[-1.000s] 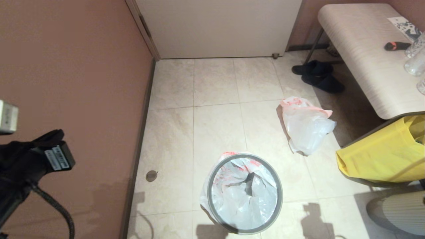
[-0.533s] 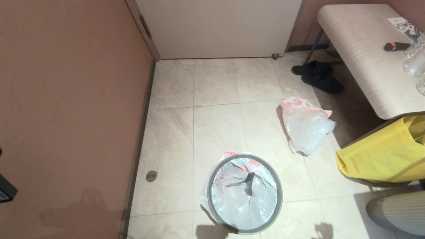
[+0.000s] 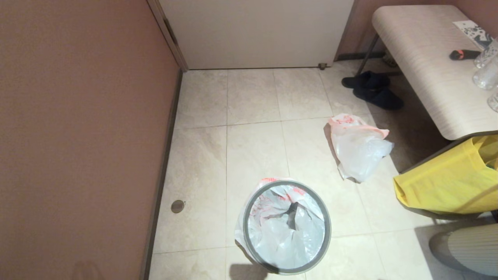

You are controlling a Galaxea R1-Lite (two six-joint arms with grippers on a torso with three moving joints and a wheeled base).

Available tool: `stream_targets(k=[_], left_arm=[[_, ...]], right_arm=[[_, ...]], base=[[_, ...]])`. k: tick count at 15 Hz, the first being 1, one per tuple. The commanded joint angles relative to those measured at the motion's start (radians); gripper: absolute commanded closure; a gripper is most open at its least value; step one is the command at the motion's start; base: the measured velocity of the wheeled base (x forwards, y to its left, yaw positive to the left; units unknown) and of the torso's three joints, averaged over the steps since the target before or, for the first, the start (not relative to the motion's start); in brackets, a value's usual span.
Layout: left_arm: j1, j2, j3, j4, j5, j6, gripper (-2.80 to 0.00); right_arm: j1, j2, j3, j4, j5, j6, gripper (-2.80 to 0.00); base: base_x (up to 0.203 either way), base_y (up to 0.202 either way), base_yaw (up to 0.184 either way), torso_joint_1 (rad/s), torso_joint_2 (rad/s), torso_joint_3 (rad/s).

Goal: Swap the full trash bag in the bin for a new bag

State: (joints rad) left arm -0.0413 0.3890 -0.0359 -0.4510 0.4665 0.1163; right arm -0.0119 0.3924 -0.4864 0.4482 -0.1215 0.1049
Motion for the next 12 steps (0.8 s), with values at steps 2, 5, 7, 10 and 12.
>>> stream_targets(k=[2,5,7,10,12], left_arm=[[0.002,-0.127,0.029,0.057,-0.043,-0.047,0.0],[0.032,-0.285,0.018,0.249,-0.18,-0.114,0.0],[0.038,-0.383,0.011,0.379,-0.286,-0.136,0.0],[0.037,-0.389,0.008,0.403,-0.377,-0.152,0.0],[0.037,-0.389,0.016,0.401,-0.389,-0.113,0.0]], right_arm=[[0.003,-0.117,0.003,0.037,0.023,-0.002,0.0],[0.003,-0.241,0.065,0.039,0.046,-0.008,0.0],[0.004,-0.335,0.108,0.038,0.067,-0.02,0.0],[0.014,-0.392,0.182,-0.017,0.082,-0.051,0.0],[0.015,-0.392,0.253,-0.118,0.082,-0.076,0.0]], base=[[0.0,0.0,0.0,0.0,0.0,0.0],[0.0,0.0,0.0,0.0,0.0,0.0],[0.0,0.0,0.0,0.0,0.0,0.0],[0.0,0.0,0.0,0.0,0.0,0.0],[0.0,0.0,0.0,0.0,0.0,0.0]])
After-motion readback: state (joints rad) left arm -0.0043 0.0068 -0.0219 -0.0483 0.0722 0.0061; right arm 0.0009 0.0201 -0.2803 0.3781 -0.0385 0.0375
